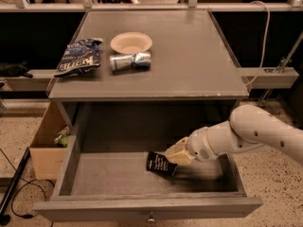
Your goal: Place rxbar chocolate into top drawer
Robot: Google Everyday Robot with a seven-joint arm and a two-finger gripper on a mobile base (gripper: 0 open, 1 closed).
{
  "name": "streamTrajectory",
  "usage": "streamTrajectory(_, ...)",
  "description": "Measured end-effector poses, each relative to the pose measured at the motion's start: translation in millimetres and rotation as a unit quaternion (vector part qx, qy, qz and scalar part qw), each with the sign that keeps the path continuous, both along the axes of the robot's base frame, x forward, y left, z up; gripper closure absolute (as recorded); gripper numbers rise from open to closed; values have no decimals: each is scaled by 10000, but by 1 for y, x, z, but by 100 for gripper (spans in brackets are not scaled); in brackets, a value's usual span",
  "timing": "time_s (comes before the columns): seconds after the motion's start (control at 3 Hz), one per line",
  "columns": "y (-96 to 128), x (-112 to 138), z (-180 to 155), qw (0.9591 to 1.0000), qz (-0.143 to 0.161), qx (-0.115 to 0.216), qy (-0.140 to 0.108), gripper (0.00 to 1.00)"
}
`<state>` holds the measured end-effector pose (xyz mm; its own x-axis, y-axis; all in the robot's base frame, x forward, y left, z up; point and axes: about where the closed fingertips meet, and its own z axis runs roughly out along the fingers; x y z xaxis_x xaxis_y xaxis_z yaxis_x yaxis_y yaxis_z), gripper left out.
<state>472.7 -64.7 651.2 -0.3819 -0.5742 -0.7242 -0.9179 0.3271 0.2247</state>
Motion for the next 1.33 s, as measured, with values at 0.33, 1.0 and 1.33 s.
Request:
streamTrajectory(0.33,0,0,0,10000,0,0,0,34)
streamTrajectory(1.0,0,0,0,10000,1,0,0,0)
streamTrajectory(1.33,0,0,0,10000,1,0,0,0)
